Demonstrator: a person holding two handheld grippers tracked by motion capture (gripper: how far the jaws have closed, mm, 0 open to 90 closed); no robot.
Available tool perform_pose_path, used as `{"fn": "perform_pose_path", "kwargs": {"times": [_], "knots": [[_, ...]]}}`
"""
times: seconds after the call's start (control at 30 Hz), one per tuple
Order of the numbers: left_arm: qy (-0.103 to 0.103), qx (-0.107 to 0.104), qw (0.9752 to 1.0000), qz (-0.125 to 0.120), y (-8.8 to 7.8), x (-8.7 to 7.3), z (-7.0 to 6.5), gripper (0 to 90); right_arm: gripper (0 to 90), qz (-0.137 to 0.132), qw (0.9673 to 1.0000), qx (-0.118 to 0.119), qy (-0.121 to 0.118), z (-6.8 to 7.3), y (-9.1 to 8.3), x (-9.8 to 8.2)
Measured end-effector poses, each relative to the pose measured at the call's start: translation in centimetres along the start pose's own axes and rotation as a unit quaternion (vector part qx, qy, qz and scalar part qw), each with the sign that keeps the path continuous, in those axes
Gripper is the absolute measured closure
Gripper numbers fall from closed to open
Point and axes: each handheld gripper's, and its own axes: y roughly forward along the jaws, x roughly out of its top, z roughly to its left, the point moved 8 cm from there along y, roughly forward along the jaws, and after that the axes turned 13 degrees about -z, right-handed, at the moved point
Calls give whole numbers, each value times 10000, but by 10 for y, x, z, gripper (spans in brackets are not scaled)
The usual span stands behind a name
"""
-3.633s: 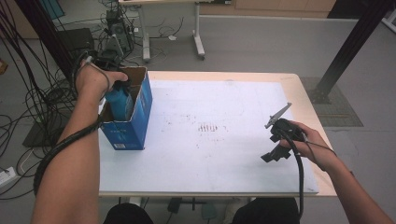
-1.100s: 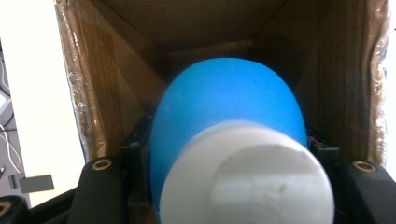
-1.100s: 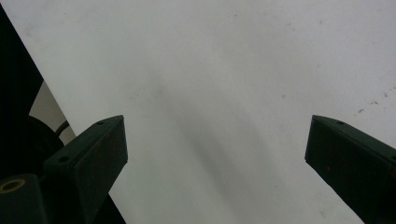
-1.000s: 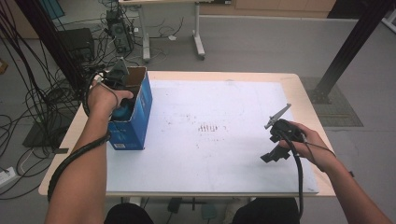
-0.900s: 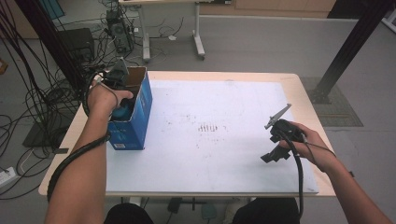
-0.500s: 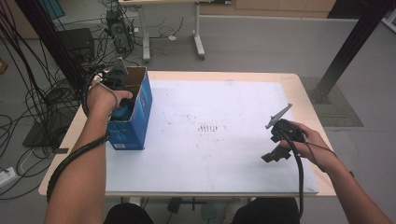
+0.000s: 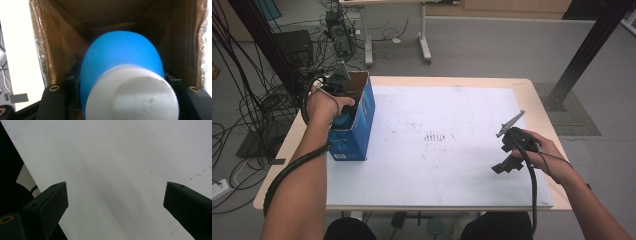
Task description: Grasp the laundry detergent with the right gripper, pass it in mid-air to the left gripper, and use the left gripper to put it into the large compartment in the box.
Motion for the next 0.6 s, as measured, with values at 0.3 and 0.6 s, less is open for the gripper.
{"fn": "perform_pose_path", "kwargs": {"times": [0.3,0.6], "knots": [[-10,-23,10000,2,0,0,1,374,57,26,10000,7,-39,1,1,1],[-14,-41,10000,-9,1,1,2,373,57,47,10000,6,-46,1,1,1]]}}
